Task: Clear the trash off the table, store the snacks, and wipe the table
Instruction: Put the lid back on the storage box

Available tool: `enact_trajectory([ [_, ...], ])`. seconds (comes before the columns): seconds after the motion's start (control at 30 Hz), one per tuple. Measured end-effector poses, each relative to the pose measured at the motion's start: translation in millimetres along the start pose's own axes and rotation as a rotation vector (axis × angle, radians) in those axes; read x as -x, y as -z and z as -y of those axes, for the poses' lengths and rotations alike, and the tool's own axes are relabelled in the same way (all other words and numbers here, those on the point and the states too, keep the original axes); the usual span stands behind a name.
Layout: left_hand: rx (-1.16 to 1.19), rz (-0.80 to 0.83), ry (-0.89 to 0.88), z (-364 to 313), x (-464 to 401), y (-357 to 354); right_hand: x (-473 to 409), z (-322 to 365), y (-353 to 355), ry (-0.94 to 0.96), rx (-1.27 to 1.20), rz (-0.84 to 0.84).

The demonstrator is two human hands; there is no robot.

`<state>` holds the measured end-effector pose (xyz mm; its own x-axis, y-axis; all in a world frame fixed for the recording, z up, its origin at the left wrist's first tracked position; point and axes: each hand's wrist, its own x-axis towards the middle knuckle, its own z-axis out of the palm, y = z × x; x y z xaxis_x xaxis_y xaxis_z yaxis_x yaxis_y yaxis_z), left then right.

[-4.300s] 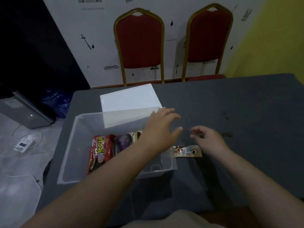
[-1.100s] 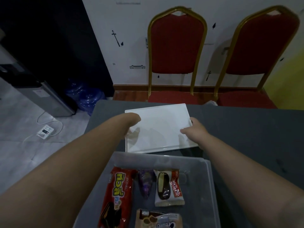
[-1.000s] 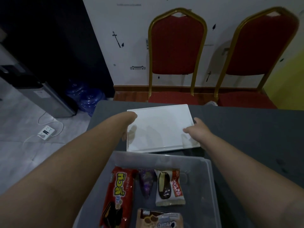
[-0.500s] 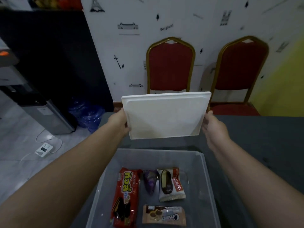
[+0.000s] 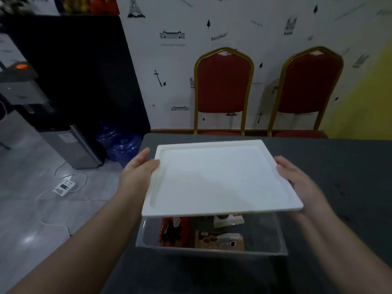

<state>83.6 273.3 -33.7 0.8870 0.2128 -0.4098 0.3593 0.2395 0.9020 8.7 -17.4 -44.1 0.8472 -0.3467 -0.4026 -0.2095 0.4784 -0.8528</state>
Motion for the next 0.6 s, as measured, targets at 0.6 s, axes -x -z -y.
enact_trajectory([
  [0.6,-0.514,0.061,-0.21,25,15,17,43,-41,-12,0.273,0.418,-0.256],
])
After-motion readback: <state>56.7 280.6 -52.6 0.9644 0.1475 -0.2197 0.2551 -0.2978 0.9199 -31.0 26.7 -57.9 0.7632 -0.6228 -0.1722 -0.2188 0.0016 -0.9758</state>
